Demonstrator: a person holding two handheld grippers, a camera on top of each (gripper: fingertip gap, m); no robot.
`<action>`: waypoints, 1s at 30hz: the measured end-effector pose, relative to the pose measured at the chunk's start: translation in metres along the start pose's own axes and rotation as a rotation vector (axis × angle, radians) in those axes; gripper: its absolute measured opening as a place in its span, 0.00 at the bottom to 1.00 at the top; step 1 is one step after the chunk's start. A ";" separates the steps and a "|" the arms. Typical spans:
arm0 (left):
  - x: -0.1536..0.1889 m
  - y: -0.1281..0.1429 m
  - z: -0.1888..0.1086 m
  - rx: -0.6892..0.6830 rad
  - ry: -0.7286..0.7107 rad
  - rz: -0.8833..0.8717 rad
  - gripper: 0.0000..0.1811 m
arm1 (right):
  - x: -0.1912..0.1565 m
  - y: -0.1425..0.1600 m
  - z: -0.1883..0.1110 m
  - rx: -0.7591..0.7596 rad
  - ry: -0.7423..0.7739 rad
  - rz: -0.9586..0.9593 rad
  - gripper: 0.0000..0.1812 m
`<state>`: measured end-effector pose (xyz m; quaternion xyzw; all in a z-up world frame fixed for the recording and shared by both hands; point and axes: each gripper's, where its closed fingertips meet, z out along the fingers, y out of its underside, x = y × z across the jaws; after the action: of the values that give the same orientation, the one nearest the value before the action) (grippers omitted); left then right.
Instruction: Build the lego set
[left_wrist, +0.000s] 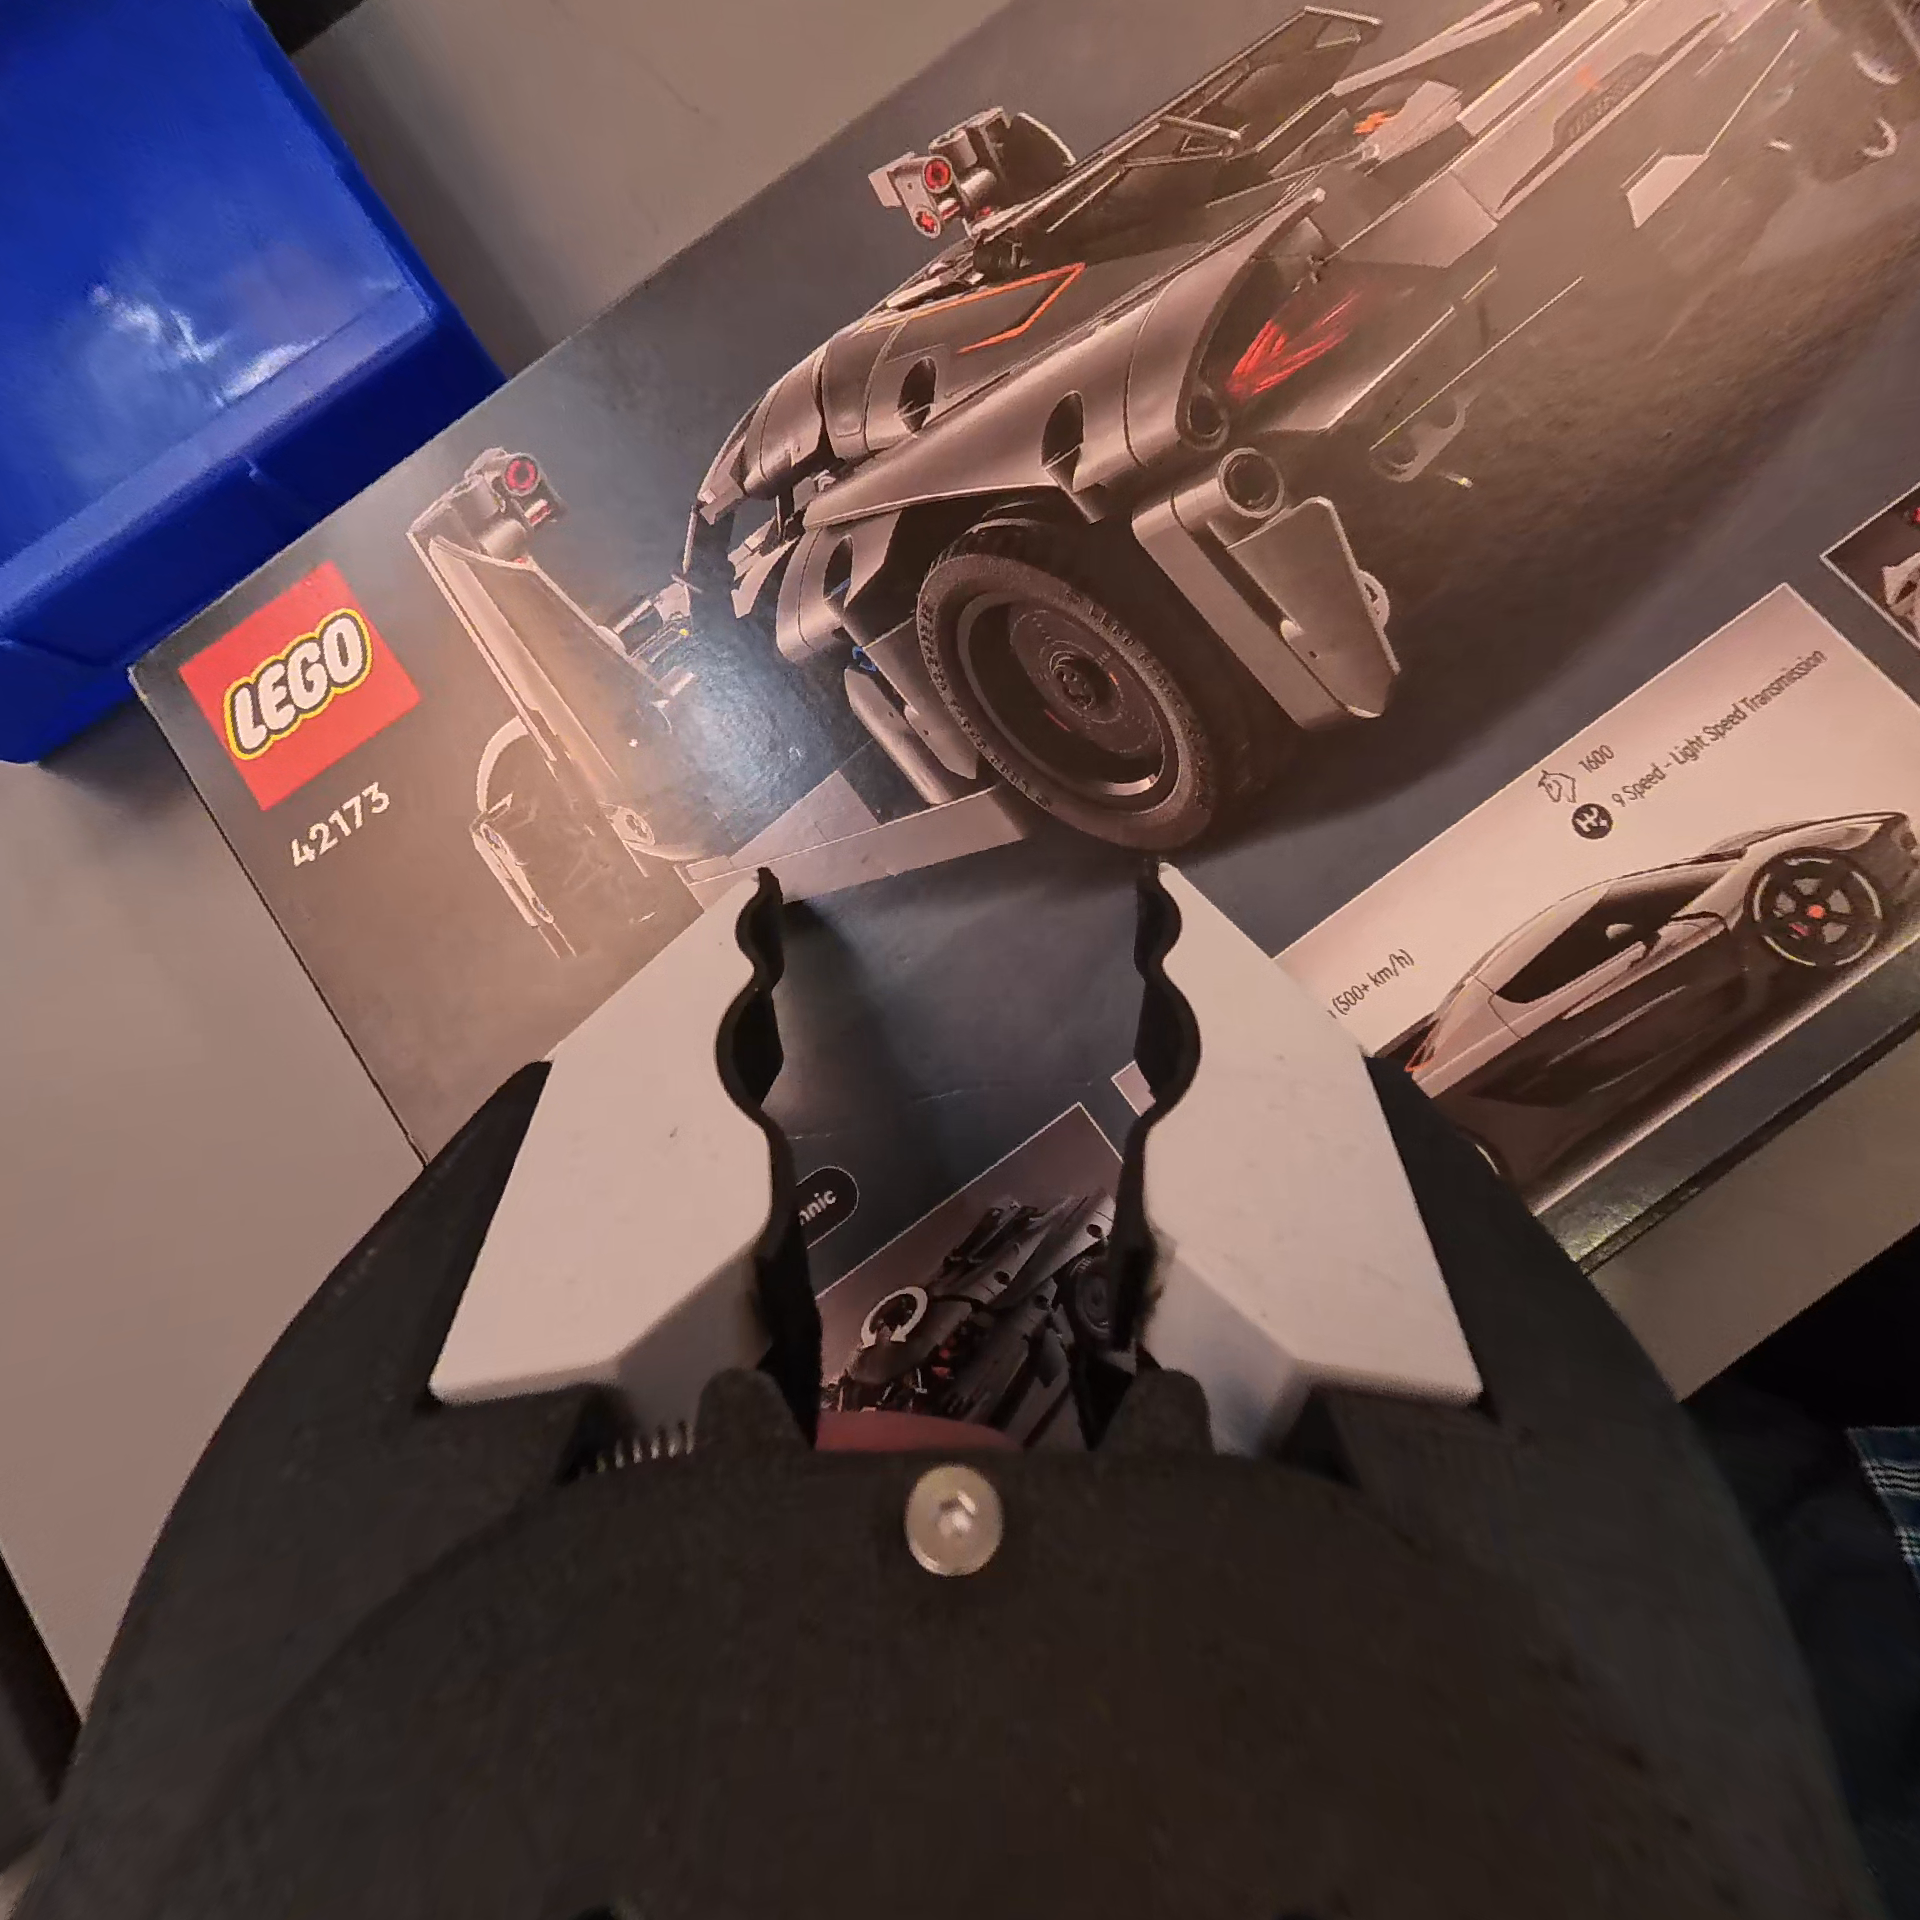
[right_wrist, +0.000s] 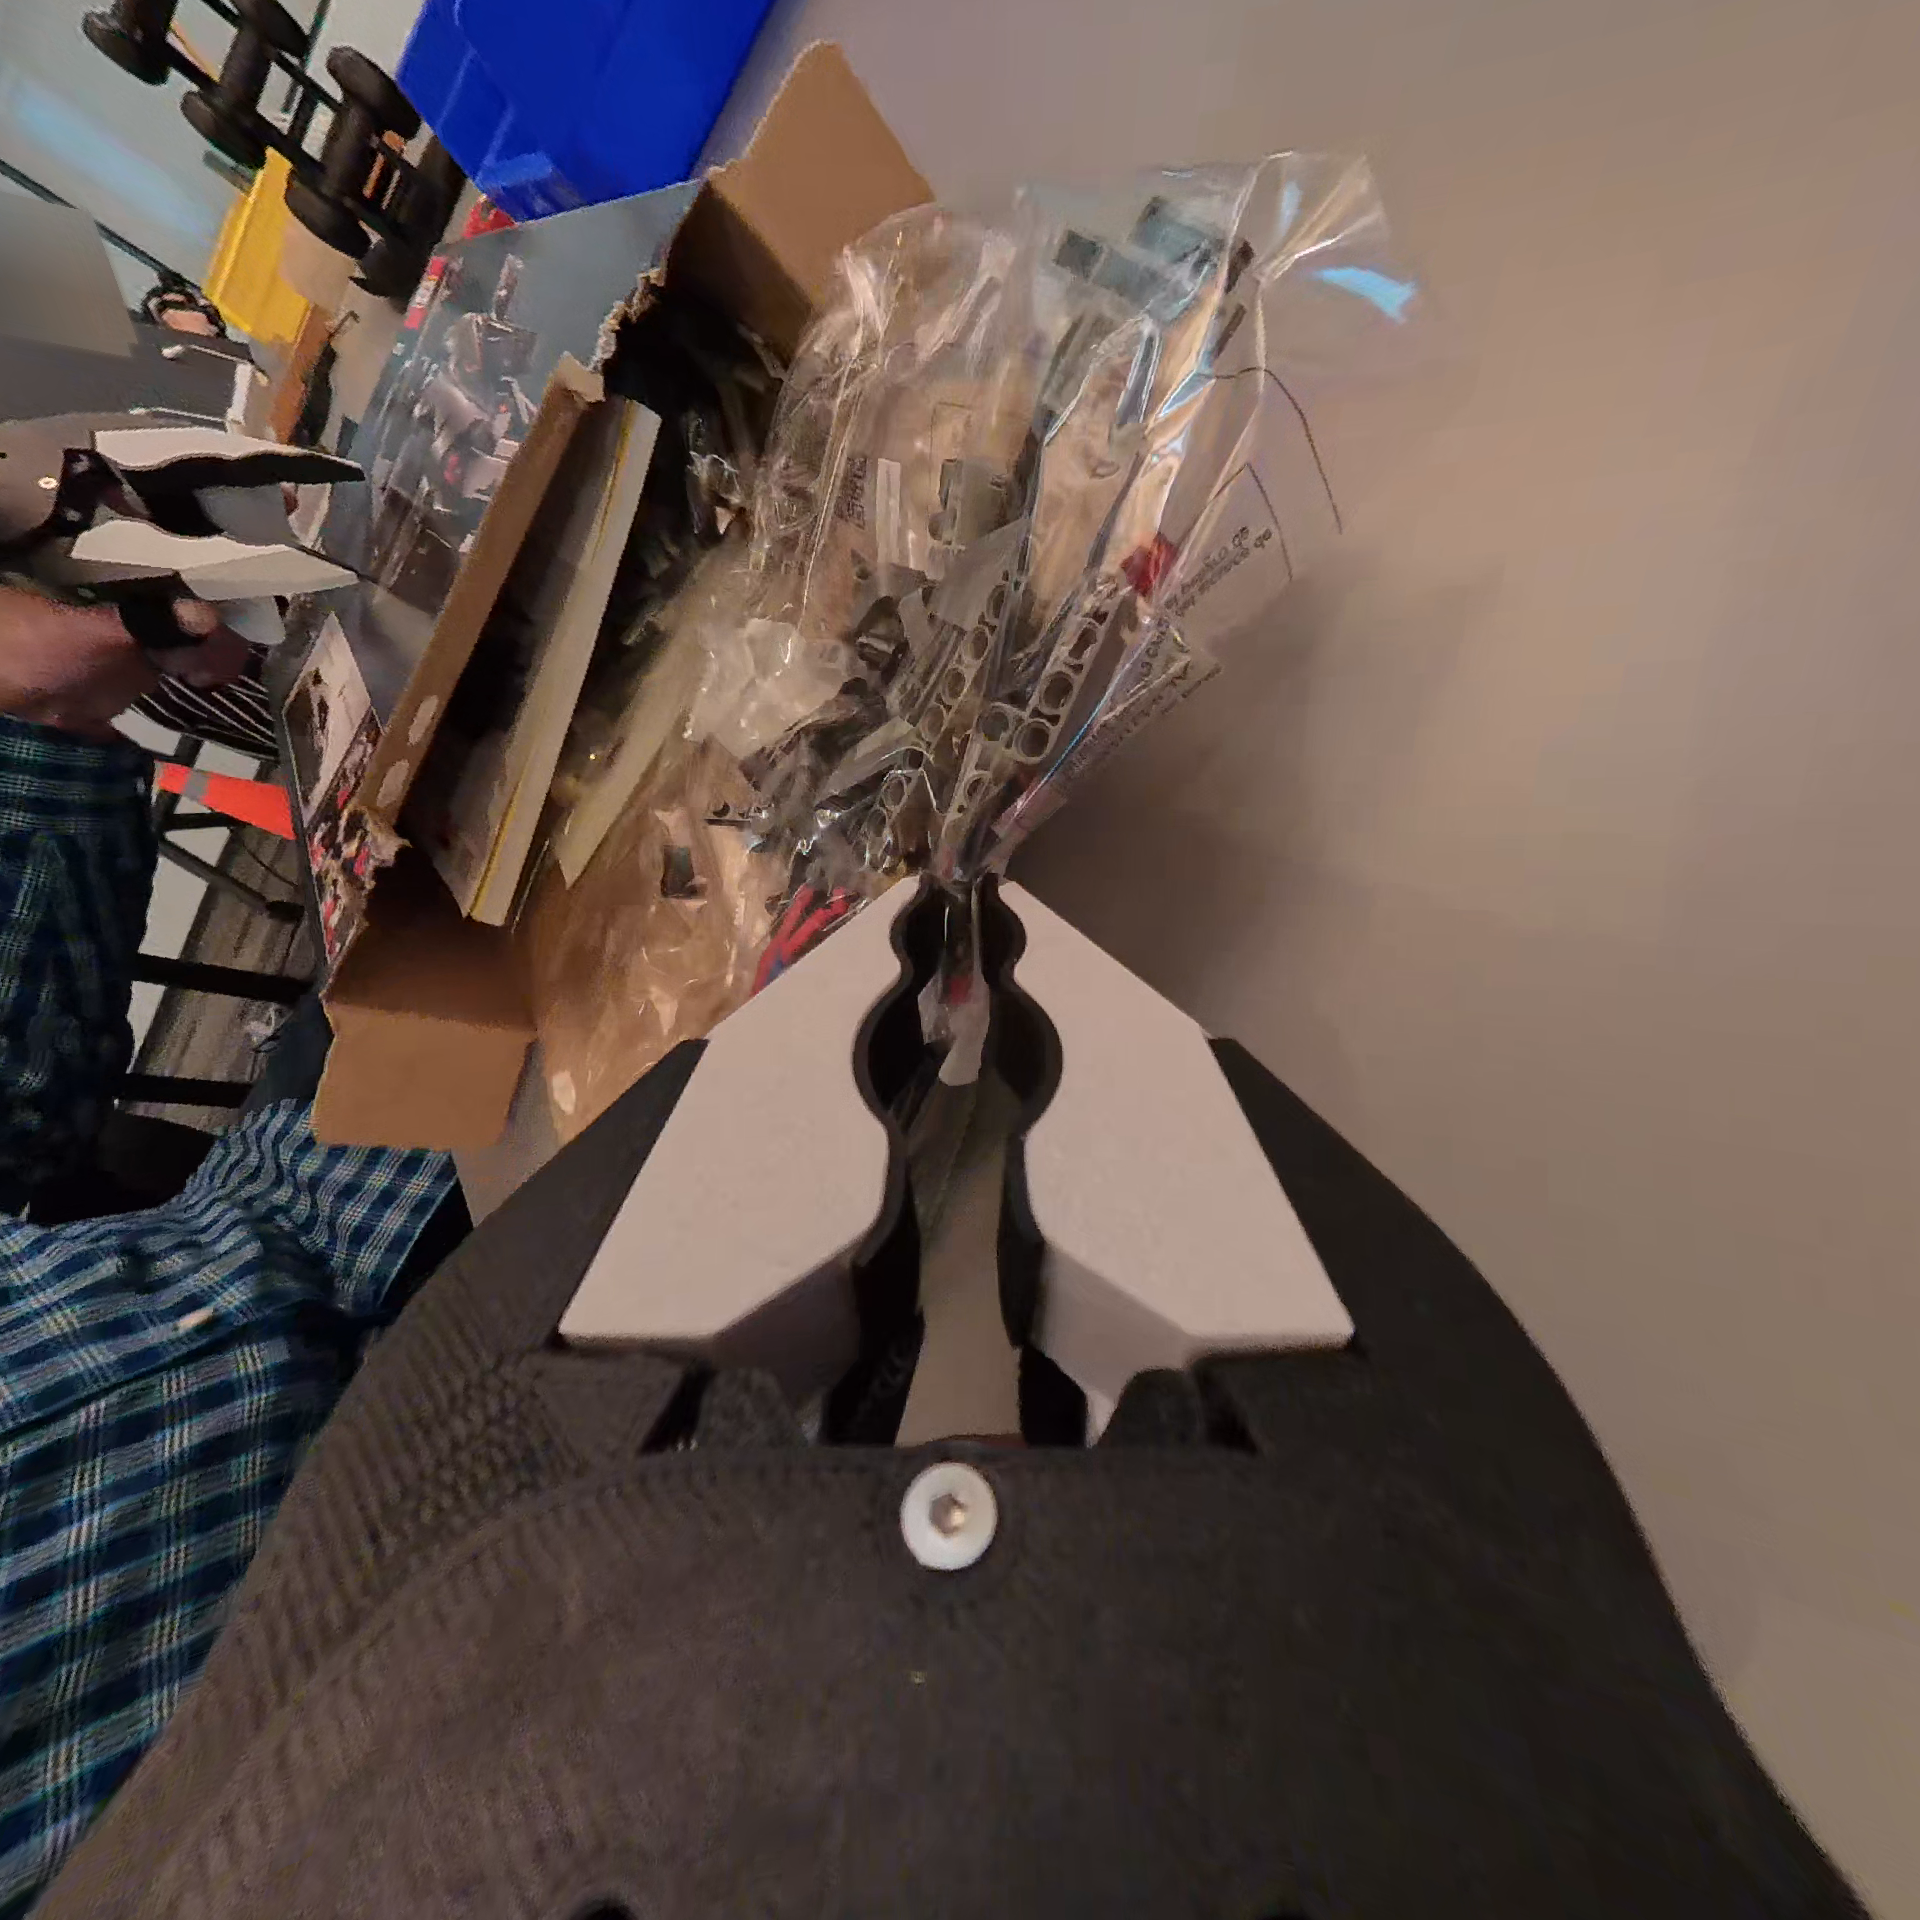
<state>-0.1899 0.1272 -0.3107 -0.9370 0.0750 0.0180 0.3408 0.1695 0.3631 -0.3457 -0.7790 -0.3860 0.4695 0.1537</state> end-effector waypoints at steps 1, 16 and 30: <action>0.000 0.000 0.000 -0.002 0.002 0.000 0.37 | 0.004 0.002 -0.007 0.000 0.001 0.000 0.02; 0.001 0.001 0.001 -0.012 0.012 -0.012 0.36 | 0.059 0.014 -0.079 -0.083 0.077 -0.002 0.02; 0.000 0.001 0.001 -0.003 0.017 -0.017 0.37 | 0.056 -0.013 -0.176 0.020 0.262 -0.037 0.02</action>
<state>-0.1896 0.1272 -0.3118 -0.9383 0.0700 0.0074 0.3387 0.3276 0.4348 -0.2820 -0.8247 -0.3723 0.3649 0.2193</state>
